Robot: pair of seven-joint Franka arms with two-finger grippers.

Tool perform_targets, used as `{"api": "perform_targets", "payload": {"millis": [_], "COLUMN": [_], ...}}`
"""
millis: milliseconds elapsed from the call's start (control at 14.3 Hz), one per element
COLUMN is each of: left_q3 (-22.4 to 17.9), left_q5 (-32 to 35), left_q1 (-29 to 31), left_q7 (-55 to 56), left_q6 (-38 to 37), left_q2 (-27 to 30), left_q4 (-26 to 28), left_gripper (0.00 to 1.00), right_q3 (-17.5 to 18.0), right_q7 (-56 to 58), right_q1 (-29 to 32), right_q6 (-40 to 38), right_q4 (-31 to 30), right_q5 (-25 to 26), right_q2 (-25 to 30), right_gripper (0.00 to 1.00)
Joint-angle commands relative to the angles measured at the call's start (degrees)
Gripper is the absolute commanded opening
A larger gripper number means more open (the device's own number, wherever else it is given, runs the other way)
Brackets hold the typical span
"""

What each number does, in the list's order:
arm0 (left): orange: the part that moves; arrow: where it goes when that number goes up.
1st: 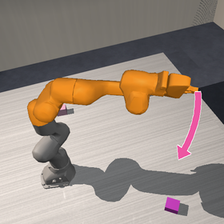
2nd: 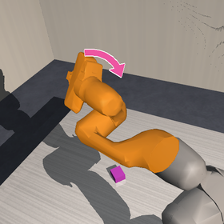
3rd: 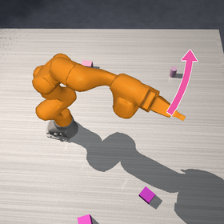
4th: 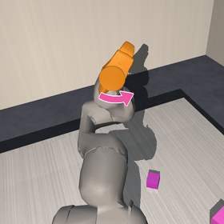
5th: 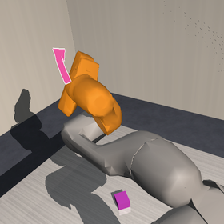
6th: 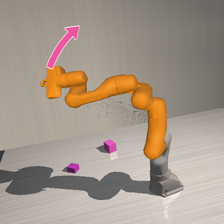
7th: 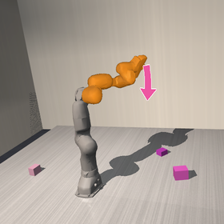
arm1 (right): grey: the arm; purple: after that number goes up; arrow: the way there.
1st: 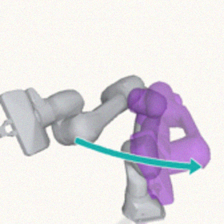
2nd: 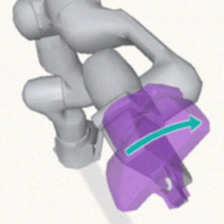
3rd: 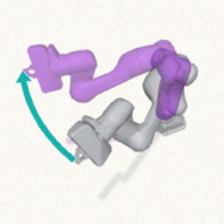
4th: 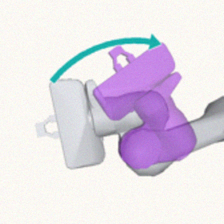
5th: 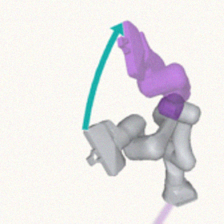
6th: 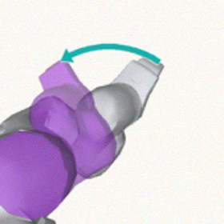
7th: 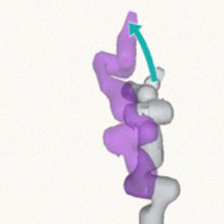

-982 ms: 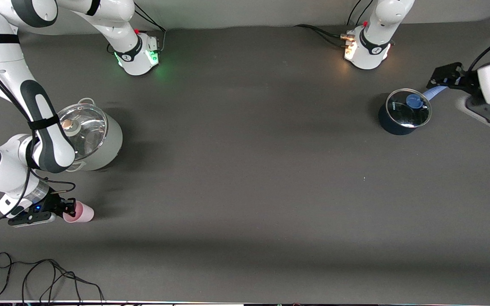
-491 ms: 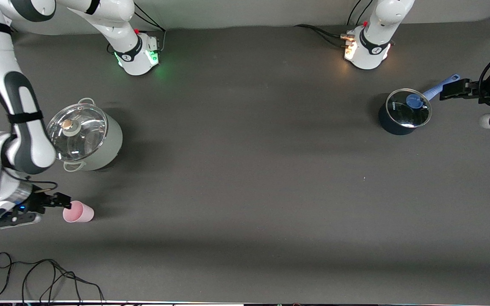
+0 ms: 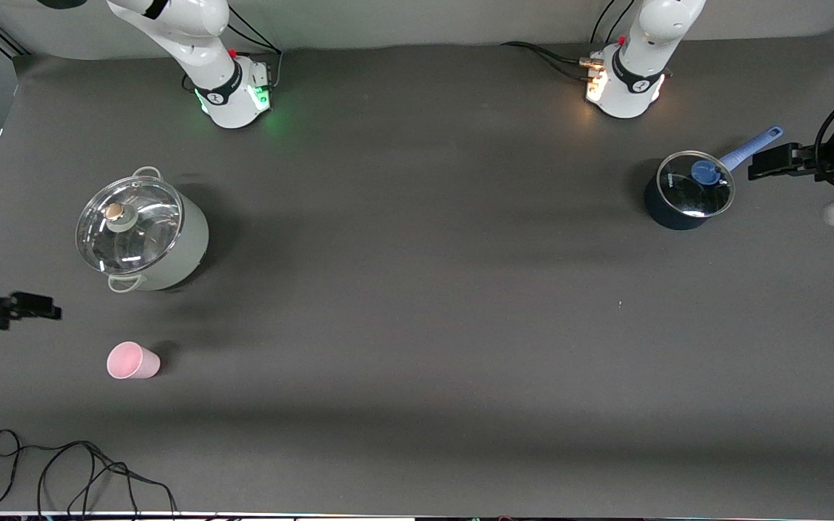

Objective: Transfer pink cup from left to right arm
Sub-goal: 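Set the pink cup on the table and open the right gripper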

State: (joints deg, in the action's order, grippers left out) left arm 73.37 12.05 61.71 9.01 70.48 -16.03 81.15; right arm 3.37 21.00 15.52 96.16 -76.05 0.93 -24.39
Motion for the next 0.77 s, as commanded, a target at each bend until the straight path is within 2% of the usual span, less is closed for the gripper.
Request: {"api": "perform_targets", "payload": {"millis": [0, 351, 701], "left_q3": [0.02, 0.11, 0.20], "left_q5": [1.92, 1.57, 1.40], "left_q1": [-0.89, -0.54, -0.54], "left_q7": [1.54, 1.54, 1.37], "left_q6": [2.81, 3.43, 3.96], "left_q2": [-0.76, -0.50, -0.06], "left_q4": [-0.30, 0.23, 1.20], "left_gripper": [1.00, 1.00, 1.00], "right_q3": [-0.12, 0.41, 0.32], "right_q7": [-0.87, -8.78, -9.49], "right_q1": [-0.32, -2.16, -2.25], "right_q6": [-5.69, -8.97, -9.15], "right_q4": [0.11, -2.25, -8.23], "right_q5": [-0.31, -0.76, -2.16], "right_q2": [5.30, 12.34, 18.50], "right_gripper": [1.00, 1.00, 1.00]}}
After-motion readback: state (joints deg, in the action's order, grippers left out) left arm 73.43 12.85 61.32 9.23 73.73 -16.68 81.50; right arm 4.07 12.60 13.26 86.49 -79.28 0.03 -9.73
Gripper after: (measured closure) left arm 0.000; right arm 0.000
